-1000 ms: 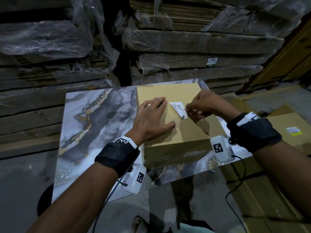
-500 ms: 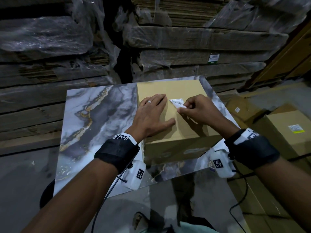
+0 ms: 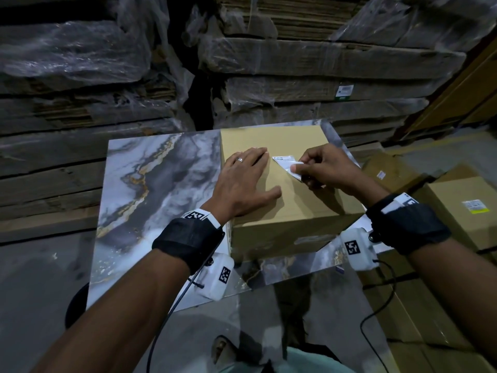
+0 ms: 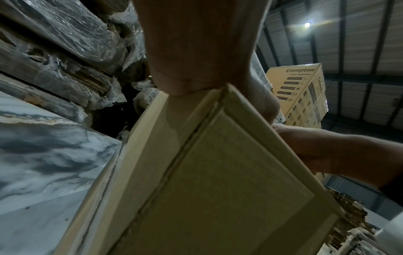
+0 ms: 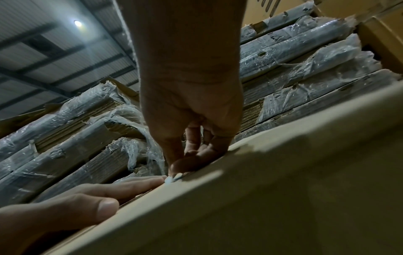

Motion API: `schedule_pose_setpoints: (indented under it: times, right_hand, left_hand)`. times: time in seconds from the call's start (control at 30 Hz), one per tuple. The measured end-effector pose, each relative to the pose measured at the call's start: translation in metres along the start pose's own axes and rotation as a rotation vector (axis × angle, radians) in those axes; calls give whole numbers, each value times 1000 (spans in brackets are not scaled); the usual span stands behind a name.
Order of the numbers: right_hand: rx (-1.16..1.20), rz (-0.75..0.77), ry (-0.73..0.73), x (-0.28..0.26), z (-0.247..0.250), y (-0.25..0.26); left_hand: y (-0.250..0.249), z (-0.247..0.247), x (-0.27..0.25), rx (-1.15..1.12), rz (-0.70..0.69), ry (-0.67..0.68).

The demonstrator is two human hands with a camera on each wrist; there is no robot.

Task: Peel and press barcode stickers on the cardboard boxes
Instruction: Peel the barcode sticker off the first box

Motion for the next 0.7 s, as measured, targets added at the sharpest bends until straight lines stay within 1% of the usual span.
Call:
schedule_pose_setpoints:
  times: [0.27, 0.43, 0.7]
  right_hand:
    - [82, 39, -54, -1, 3, -3]
    - [87, 100, -94, -3, 5, -1]
    - [108, 82, -71, 1, 3, -7]
  left_hand:
    - [-1, 1, 0, -15, -6, -11]
    - [0, 0, 0, -3, -4, -2]
    - [0, -1, 1, 0, -6, -7]
Point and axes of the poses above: each hand's wrist, its own x-axis towards the middle knuckle, its own z-axis out of the back of the hand, y = z × x, the point moved 10 cm from there along x, towards the middle knuckle, and after that the axes turned 8 degrees about z, right-handed, at the moved point
